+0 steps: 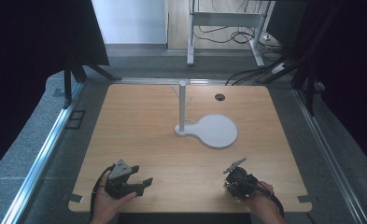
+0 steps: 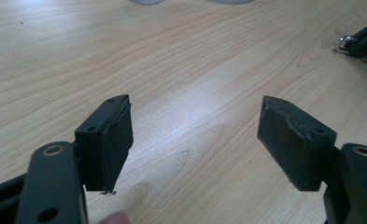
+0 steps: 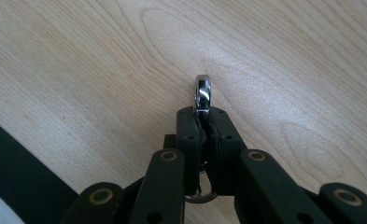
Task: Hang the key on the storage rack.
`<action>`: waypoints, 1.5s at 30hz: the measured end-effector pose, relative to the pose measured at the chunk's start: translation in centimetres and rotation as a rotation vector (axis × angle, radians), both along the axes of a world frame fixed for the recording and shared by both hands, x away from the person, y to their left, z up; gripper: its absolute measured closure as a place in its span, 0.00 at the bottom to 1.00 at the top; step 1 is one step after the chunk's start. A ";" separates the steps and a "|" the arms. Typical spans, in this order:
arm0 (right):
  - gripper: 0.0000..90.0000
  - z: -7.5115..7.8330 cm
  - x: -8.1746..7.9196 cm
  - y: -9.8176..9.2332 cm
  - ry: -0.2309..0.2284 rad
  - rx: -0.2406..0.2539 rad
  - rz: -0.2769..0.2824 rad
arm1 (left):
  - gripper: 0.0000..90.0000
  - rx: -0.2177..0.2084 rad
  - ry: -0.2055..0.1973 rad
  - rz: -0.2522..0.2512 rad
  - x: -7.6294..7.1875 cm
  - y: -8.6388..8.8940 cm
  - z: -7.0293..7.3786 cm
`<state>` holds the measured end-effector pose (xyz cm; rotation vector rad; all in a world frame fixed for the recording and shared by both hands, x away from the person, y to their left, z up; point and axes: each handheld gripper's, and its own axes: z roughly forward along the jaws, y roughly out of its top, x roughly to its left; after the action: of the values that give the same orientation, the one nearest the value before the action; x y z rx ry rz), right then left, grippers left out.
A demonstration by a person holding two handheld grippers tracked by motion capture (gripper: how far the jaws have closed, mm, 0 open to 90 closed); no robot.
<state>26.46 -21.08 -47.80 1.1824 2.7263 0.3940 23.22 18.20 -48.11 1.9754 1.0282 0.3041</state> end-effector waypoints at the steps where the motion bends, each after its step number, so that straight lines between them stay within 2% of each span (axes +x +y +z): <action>1: 0.93 0.0 0.0 0.0 -0.008 -0.003 0.000 | 0.30 0.001 0.000 0.000 0.0 0.0 0.0; 8: 0.94 0.0 -0.1 -0.3 -0.023 0.012 0.000 | 0.30 -0.002 -0.005 0.005 -0.1 0.1 0.2; 9: 0.94 0.3 -0.2 -0.7 -0.054 0.039 -0.010 | 0.30 -0.003 -0.006 0.007 -0.1 0.1 0.2; 13: 0.94 1.2 -0.1 -1.3 -0.075 0.086 -0.032 | 0.30 -0.004 -0.006 0.013 -0.1 0.2 0.2; 18: 0.94 2.2 -0.1 -1.9 -0.097 0.107 -0.037 | 0.30 -0.013 -0.007 0.007 -0.1 0.1 0.3; 19: 0.94 2.4 -0.1 -2.0 -0.113 0.105 -0.035 | 0.30 -0.012 -0.006 0.004 -0.1 0.1 0.3; 20: 0.95 2.8 -0.1 -2.1 -0.148 0.115 -0.038 | 0.30 -0.009 -0.005 0.005 -0.1 0.1 0.3; 21: 0.95 2.8 -0.1 -2.1 -0.148 0.115 -0.038 | 0.30 -0.009 -0.004 0.007 -0.1 0.2 0.2; 23: 0.94 3.4 -0.1 -2.2 -0.177 0.136 -0.047 | 0.30 -0.009 -0.002 0.009 -0.1 0.2 0.2; 33: 0.94 5.3 0.6 -2.6 -0.238 0.187 -0.067 | 0.30 -0.008 -0.005 0.016 -0.1 0.3 0.3; 45: 0.94 6.9 2.0 -2.3 -0.286 0.247 -0.071 | 0.30 -0.007 -0.002 0.013 -0.1 0.2 0.3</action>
<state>28.46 -23.33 -40.87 1.1695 2.4342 0.8400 23.10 18.37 -47.86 1.9625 1.0393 0.3089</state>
